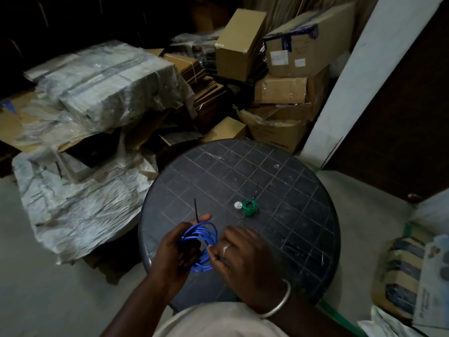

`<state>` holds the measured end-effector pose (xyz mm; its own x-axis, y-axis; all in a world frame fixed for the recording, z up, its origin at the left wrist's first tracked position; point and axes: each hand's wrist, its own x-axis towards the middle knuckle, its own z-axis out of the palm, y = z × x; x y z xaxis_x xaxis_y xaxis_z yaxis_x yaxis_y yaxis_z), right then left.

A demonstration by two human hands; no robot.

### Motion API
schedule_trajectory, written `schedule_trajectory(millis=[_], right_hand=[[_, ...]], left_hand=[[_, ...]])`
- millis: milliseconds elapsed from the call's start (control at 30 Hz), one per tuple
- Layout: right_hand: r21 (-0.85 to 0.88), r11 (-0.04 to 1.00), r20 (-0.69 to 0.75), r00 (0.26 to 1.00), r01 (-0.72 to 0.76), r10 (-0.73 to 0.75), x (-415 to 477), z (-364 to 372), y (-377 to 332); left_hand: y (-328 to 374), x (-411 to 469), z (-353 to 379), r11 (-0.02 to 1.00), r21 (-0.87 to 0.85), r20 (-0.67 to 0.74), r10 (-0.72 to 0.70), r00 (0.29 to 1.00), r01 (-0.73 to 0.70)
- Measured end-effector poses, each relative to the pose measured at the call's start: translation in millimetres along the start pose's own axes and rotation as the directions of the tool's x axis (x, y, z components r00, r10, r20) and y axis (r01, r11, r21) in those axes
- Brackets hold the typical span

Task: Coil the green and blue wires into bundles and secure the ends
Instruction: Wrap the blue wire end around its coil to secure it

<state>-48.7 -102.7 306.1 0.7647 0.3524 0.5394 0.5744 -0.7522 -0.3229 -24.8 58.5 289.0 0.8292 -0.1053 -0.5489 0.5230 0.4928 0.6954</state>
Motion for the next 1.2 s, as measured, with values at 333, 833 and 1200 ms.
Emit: schedule_trajectory(millis=[333, 833, 1200], right_hand=[[-0.013, 0.949, 0.084, 0.946, -0.314, 0.314, -5.2, -2.6, 16.5], [0.76, -0.044, 0.422, 0.441, -0.649, 0.792, -3.2, 9.2, 23.4], [0.648, -0.119, 0.6, 0.408, -0.753, 0.689, 1.8, -4.4, 39.0]], left_hand=[[4.1, -8.4, 6.2, 0.976, 0.211, -0.163, 0.088, 0.983, -0.052], [-2.5, -16.0, 4.3, 0.944, 0.329, -0.062, 0.017, 0.998, 0.004], [-9.7, -17.0, 1.0, 0.877, 0.475, 0.015, 0.076, 0.997, -0.074]])
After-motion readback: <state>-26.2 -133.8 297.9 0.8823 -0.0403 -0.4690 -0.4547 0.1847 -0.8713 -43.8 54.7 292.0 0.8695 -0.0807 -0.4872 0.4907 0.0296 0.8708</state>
